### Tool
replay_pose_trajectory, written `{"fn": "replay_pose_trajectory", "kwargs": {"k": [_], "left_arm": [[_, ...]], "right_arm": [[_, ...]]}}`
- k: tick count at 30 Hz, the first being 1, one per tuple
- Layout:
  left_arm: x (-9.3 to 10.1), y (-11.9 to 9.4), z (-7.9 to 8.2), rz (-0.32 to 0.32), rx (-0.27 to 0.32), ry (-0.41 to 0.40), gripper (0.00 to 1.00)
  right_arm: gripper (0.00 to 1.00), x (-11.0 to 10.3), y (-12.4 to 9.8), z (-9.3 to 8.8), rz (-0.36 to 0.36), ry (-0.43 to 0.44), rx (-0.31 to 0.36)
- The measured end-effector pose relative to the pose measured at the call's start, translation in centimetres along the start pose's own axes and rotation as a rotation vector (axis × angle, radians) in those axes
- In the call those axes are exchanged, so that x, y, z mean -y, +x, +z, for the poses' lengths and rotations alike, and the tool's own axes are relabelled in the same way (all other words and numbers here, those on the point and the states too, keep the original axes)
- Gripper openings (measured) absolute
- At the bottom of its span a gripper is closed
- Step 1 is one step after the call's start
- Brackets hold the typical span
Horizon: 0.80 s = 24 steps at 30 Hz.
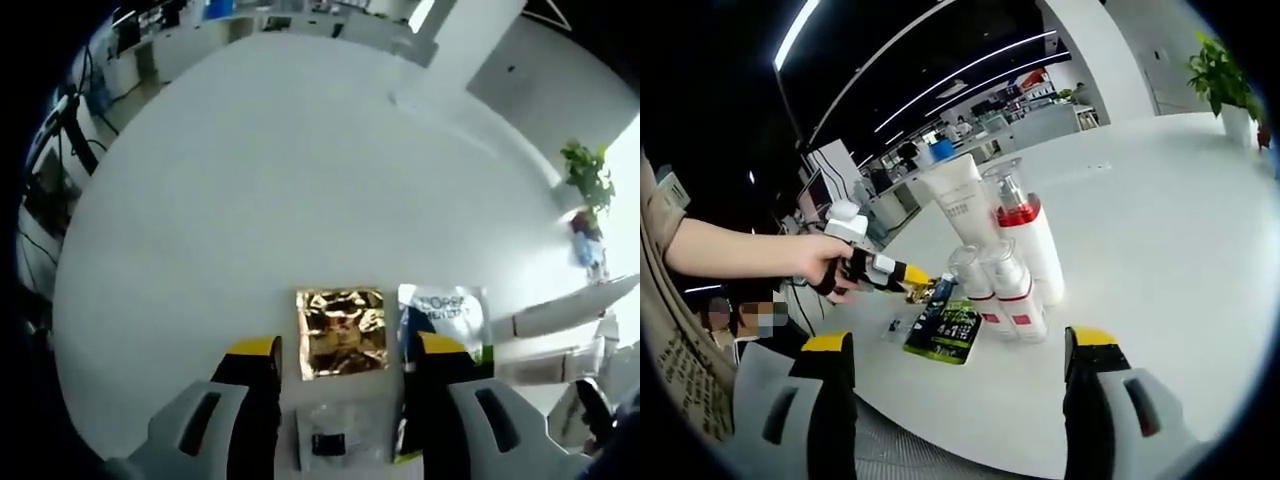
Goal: Arrange the skincare products in the storage area until every visible bottle or jar stands upright without overlapping.
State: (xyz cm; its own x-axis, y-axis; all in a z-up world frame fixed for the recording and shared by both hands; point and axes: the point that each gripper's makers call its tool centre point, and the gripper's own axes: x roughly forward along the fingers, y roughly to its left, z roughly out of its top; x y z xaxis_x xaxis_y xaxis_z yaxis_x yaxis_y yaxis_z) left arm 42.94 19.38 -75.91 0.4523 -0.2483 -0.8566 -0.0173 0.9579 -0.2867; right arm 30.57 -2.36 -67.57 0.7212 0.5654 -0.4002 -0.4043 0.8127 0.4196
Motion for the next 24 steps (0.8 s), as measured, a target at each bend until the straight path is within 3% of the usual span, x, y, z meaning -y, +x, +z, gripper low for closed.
{"fn": "replay_pose_trajectory", "kwargs": {"k": [4,12,17,21,24], "left_arm": [[0.5,-0.8,0.0,-0.061,0.009,0.007,0.56],[-0.6,-2.9,-0.9,-0.074,0.031,0.087,0.68],[-0.8,-4.0,-2.4,-0.110,0.026,0.166,0.76],[-0.7,-5.1,-3.0,-0.143,0.061,0.245,0.83],[-0.4,-6.2,-3.4,-0.180,0.094,0.250,0.83]], "right_arm": [[0.86,-0.1,0.0,-0.1,0.003,-0.006,-0.005],[0.87,-0.3,0.1,-0.4,-0.002,-0.045,-0.023],[0.89,0.1,0.0,-0.2,-0.035,-0.066,-0.017],[0.89,0.1,0.0,-0.2,-0.032,-0.060,-0.019],[0.89,-0.2,0.2,-0.5,-0.017,-0.067,-0.034]]}}
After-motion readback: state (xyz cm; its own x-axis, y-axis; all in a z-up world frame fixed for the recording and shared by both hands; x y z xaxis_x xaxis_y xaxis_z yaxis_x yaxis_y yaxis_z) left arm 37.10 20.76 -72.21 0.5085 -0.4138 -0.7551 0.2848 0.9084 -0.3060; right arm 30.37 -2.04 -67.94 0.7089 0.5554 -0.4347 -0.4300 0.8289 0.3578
